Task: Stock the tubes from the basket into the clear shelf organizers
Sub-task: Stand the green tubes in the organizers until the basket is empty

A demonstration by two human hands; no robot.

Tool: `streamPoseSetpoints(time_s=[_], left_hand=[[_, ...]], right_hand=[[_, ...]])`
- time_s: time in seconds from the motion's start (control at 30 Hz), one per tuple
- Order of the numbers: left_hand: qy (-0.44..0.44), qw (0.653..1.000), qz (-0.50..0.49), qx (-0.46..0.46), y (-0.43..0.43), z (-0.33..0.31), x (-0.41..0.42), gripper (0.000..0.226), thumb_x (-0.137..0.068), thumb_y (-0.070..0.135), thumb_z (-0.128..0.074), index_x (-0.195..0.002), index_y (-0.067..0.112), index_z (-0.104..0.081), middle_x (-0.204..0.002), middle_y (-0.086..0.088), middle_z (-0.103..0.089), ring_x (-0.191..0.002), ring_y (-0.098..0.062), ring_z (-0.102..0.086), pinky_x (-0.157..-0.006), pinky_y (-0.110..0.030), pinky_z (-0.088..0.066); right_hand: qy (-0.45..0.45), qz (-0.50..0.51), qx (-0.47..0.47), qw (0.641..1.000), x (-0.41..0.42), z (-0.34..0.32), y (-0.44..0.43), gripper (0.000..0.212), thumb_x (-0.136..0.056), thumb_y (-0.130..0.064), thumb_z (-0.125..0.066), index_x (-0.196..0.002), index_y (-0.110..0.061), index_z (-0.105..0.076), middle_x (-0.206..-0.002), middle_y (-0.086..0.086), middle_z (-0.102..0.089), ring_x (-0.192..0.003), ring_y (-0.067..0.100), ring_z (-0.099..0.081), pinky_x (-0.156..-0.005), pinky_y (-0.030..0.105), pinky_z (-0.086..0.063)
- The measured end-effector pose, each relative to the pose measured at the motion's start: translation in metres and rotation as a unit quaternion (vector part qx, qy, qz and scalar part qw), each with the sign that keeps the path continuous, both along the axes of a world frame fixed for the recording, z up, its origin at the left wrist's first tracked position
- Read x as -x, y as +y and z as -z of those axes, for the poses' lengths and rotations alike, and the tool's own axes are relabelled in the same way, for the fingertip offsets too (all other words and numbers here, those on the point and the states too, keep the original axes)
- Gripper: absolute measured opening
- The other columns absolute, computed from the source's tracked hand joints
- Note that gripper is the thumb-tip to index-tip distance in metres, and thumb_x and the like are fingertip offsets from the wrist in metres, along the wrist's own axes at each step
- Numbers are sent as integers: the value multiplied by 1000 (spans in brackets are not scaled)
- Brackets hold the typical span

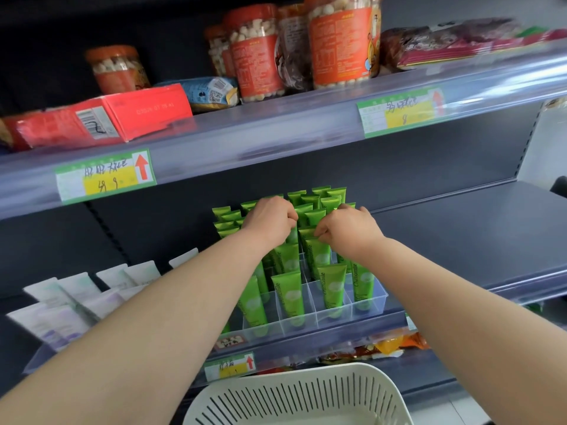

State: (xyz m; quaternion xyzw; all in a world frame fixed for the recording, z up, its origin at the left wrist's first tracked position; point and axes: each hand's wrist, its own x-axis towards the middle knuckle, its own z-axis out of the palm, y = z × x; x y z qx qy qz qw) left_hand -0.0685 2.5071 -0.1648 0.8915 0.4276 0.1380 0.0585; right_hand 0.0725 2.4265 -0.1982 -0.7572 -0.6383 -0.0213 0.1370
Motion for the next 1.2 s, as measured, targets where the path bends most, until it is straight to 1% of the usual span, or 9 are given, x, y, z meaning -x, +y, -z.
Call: streamPoseSetpoints(time_s=[0.1,0.2,0.3,0.37,0.53,0.73,1.07,1.13,1.2], left_hand=[[-4,1000,2,1,2,2,5,22,-89,10,-60,-69,19,-60,-80,4,-48,-76,-17,-46,-72,-31,-40],[-28,999,19,13,0,2,11,12,-90,15,-64,-83,17,-74,-89,5,-60,-85,-14,-56,-82,-29,-44],[-21,999,33,31,-3,0,16,10,-84,25,-72,-92,20,-77,-96,7,-69,-91,-14,-63,-87,-31,-49],[-5,999,32,32,-5,1,16,11,-83,29,-73,-91,22,-76,-92,6,-69,-88,-16,-63,-83,-34,-50],[-13,998,-50,-38,0,5,20,15,-90,21,-65,-101,16,-73,-105,-3,-68,-94,-23,-62,-72,-30,-45],[75,994,-72,6,11,8,25,16,-85,19,-72,-101,17,-73,-107,-5,-66,-96,-25,-62,-72,-31,-46],[40,997,-62,-15,12,19,15,17,-87,19,-70,-104,19,-72,-108,-1,-68,-92,-18,-60,-71,-28,-42],[4,998,-55,-21,13,18,20,17,-88,22,-69,-105,20,-72,-109,-1,-68,-98,-20,-62,-73,-28,-43],[-69,997,-20,-20,11,13,26,11,-87,28,-68,-95,22,-74,-97,6,-70,-90,-15,-63,-73,-27,-45]], right_hand=[[-5,4,7,1000,-1,0,0,23,-93,-24,-54,-107,-37,-68,-108,-4,-68,-125,23,-41,-99,43,-30],[6,5,21,1000,0,-1,-1,24,-93,-24,-53,-109,-37,-66,-110,-5,-67,-126,24,-41,-97,42,-32],[10,0,15,1000,3,-4,-2,26,-93,-28,-52,-114,-36,-63,-109,-6,-68,-119,23,-45,-96,41,-34],[14,-7,-5,1000,6,-5,-4,25,-93,-28,-52,-115,-35,-63,-107,-7,-68,-117,22,-45,-97,41,-33],[11,-40,-38,998,21,-8,-11,25,-94,-25,-52,-112,-35,-64,-104,-10,-68,-113,20,-46,-90,39,-34],[15,-54,-42,998,28,-8,-12,25,-93,-26,-52,-113,-37,-64,-106,-9,-68,-117,18,-43,-93,40,-35],[19,-50,-43,998,29,-5,-12,27,-94,-22,-50,-112,-34,-65,-109,-7,-67,-117,20,-45,-93,40,-37],[18,-50,-47,997,30,-6,-13,27,-94,-22,-50,-113,-34,-65,-110,-7,-67,-117,20,-44,-91,39,-36],[16,-49,-51,997,31,-7,-15,28,-94,-22,-50,-113,-35,-64,-110,-7,-67,-117,19,-44,-90,39,-36]])
